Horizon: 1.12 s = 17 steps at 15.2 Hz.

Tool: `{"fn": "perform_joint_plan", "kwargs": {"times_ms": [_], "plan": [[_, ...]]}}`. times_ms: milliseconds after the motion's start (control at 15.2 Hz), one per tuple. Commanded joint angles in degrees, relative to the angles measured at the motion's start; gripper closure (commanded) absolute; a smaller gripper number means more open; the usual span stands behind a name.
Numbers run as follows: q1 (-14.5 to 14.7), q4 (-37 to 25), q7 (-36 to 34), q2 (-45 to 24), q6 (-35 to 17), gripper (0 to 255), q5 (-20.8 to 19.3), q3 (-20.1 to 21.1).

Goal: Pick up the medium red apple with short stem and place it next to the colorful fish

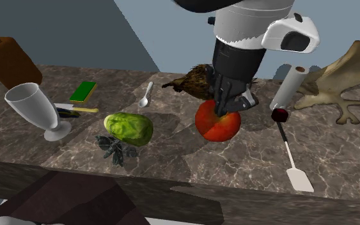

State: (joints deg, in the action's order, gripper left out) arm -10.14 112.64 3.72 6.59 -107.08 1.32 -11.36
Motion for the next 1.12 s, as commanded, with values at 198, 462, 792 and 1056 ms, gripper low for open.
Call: {"fn": "perform_joint_plan", "kwargs": {"times_ms": [198, 462, 792, 1056], "plan": [[0.6, -1.5, -1.5, 1.4, 2.9, 255, -0.2, 0.8], [2.7, 3.1, -6.9, 5.7, 2.3, 255, -0.4, 4.0], [5.3, 7.4, -13.7, 9.9, 2.0, 255, 0.1, 8.3], [7.5, 9.7, -19.1, 12.3, 1.9, 255, 1.1, 12.0]]}}
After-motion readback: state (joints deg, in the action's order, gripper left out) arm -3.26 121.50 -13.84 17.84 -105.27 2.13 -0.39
